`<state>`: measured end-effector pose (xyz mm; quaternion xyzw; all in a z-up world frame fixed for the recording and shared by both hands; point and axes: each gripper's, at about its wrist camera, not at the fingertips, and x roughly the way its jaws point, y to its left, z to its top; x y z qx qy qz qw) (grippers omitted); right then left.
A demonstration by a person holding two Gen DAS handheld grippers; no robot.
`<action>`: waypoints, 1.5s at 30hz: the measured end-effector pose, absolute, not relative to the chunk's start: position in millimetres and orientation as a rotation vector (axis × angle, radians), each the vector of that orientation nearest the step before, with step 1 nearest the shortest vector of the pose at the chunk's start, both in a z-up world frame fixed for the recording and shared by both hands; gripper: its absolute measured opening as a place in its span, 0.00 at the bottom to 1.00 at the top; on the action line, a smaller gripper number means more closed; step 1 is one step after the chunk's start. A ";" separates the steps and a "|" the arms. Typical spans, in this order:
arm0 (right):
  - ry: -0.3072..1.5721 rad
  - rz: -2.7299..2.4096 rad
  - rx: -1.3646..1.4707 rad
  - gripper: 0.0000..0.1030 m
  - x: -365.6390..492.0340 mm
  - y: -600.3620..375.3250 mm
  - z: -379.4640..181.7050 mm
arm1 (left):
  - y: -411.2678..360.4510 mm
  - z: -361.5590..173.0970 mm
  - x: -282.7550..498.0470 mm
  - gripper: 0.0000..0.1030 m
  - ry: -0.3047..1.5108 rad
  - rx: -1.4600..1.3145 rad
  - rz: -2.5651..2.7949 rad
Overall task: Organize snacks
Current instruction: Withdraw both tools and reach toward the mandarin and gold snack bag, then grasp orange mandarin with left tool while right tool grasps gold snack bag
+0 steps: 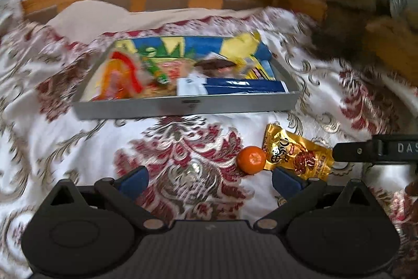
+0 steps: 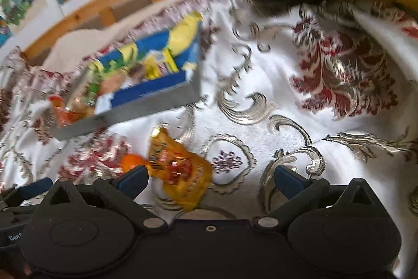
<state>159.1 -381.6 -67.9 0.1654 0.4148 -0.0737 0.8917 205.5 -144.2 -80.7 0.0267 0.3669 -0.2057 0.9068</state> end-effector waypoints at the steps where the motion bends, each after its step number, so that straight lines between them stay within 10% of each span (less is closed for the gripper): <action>1: 0.862 -0.152 0.341 0.99 163.0 -384.5 -70.9 | -150.9 -82.6 209.6 0.99 0.757 0.072 -0.430; 24: 0.833 0.005 -0.146 0.99 170.5 -344.7 -98.7 | -179.9 -103.9 236.3 0.91 0.764 0.167 -0.546; 40: 0.796 0.107 -0.212 0.75 176.8 -317.5 -108.1 | -186.5 -112.8 249.6 0.35 0.876 0.044 -0.636; 45: 0.768 0.121 -0.259 0.75 183.5 -313.5 -113.5 | -183.5 -114.9 253.1 0.35 0.891 -0.015 -0.616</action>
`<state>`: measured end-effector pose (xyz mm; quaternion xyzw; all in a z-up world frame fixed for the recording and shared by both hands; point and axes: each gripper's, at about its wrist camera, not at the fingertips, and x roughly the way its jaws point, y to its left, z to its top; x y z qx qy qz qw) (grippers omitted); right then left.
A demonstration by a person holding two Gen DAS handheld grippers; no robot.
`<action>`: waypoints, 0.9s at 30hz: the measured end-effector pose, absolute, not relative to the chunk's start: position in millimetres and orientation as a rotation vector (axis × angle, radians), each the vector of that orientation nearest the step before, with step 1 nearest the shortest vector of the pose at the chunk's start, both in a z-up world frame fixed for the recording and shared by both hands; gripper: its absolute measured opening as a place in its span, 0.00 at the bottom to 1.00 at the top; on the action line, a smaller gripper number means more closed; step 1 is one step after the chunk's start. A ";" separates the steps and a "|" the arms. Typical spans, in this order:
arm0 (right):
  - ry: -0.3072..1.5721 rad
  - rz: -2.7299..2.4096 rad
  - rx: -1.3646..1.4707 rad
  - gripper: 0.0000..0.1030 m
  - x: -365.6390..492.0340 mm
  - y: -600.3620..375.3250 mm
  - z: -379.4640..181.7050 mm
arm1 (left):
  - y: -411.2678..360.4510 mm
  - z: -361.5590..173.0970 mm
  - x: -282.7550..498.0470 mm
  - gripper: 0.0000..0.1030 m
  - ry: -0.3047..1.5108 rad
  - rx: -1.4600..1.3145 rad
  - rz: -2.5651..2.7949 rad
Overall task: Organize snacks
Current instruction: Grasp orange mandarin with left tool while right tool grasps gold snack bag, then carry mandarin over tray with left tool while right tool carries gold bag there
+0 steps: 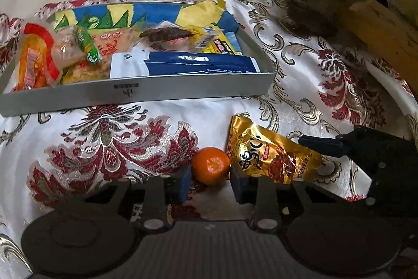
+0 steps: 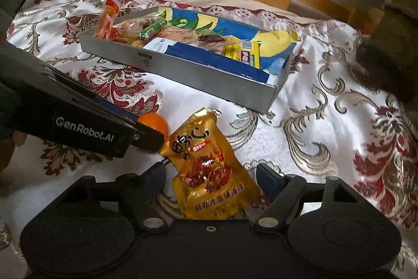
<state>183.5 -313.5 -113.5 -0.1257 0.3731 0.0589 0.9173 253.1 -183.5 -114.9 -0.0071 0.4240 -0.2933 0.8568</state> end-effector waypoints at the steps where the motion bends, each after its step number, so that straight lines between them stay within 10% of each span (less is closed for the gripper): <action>1: 0.768 0.125 -0.266 0.76 185.7 -313.2 -115.4 | -184.0 -115.1 253.4 0.35 0.894 -0.016 -0.613; 14: 0.803 0.144 -0.240 0.46 189.6 -305.9 -117.3 | -186.8 -117.0 252.6 0.34 0.895 -0.046 -0.542; 27: 0.711 0.106 -0.298 0.42 174.2 -293.0 -100.6 | -160.3 -94.6 225.5 0.33 0.837 0.046 -0.381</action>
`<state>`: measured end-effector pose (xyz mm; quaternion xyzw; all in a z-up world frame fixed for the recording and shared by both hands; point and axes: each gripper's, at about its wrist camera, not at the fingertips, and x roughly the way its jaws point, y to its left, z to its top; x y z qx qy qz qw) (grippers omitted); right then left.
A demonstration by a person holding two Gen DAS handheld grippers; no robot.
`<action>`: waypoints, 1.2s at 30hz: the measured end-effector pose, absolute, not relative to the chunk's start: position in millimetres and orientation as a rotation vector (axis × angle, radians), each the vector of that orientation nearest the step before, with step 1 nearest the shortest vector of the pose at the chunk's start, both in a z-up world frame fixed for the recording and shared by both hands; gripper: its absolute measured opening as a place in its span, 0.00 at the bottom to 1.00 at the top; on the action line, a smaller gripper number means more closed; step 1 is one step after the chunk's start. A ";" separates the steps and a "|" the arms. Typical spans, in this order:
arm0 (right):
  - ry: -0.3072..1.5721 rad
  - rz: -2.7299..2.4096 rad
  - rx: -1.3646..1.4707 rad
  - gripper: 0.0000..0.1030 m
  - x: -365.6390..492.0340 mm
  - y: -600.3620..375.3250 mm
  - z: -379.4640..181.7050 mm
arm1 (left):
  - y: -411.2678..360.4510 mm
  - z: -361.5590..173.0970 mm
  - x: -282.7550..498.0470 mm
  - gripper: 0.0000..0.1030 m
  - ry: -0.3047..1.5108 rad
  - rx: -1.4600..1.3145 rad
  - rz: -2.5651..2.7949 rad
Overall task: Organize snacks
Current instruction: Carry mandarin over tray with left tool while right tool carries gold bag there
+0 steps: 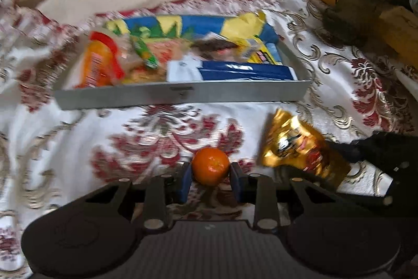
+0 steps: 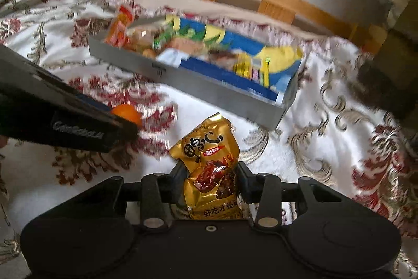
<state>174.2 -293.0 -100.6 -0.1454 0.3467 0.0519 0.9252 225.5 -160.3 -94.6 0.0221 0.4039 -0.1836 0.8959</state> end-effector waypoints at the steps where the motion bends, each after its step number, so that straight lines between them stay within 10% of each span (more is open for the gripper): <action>1: 0.696 0.101 -0.301 0.42 172.6 -292.7 -98.6 | -158.6 -92.0 222.8 0.33 0.828 0.052 -0.369; 20: 0.329 -0.033 -0.232 0.42 203.8 -293.9 -54.1 | -155.3 -28.9 261.1 0.33 0.683 0.043 -0.274; 36: 0.395 -0.168 -0.021 0.43 288.9 -336.4 -66.1 | -197.8 -49.1 355.0 0.33 0.703 0.005 -0.316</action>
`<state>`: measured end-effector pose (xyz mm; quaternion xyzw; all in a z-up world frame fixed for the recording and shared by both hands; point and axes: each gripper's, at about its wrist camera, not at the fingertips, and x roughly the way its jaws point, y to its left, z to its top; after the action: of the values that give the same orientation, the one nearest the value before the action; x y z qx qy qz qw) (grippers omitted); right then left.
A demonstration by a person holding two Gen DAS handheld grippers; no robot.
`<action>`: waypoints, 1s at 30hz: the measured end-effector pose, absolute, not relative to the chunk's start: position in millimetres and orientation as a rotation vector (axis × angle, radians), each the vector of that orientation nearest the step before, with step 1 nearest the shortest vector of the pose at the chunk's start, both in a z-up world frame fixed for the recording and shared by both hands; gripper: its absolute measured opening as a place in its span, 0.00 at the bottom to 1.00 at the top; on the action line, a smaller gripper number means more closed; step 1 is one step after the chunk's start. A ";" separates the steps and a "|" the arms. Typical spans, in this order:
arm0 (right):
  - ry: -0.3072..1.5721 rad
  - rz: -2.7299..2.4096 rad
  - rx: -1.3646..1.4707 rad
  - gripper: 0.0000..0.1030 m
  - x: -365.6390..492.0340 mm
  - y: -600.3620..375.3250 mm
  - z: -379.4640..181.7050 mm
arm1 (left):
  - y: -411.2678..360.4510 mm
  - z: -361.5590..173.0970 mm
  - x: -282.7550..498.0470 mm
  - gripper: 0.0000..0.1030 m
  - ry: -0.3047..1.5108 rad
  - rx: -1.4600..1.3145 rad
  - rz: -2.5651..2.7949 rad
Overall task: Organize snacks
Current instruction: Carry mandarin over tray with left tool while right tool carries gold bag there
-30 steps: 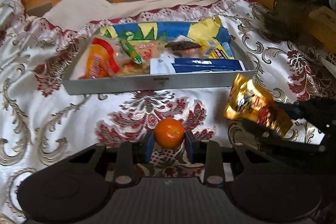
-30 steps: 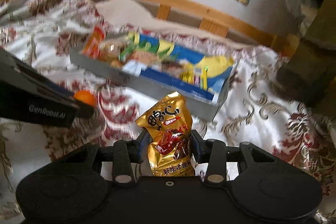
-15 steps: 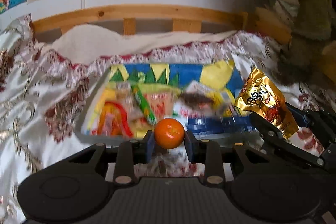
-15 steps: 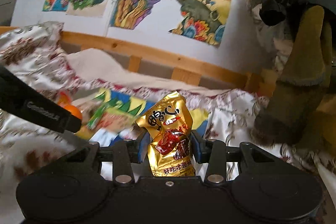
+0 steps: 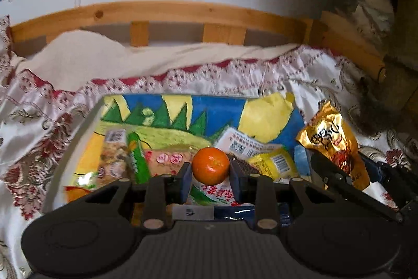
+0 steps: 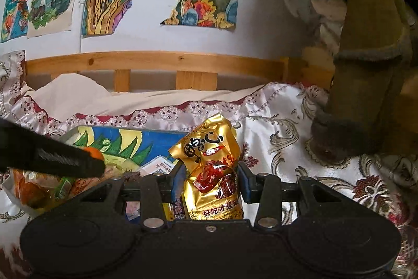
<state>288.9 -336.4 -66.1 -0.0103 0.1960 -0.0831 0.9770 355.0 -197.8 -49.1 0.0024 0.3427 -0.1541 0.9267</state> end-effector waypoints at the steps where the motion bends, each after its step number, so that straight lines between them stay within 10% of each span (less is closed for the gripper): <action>1: 0.402 -0.165 -0.018 0.43 290.7 -335.6 -67.5 | -200.3 -52.6 357.7 0.33 0.716 0.014 -0.316; 30: 0.518 -0.150 0.153 0.49 322.2 -352.3 -87.0 | -202.5 -79.2 378.0 0.34 0.821 -0.065 -0.289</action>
<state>322.2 -352.3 -87.0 0.0756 0.2558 -0.0739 0.9609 378.0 -202.4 -79.2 -0.0317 0.3977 -0.1399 0.9062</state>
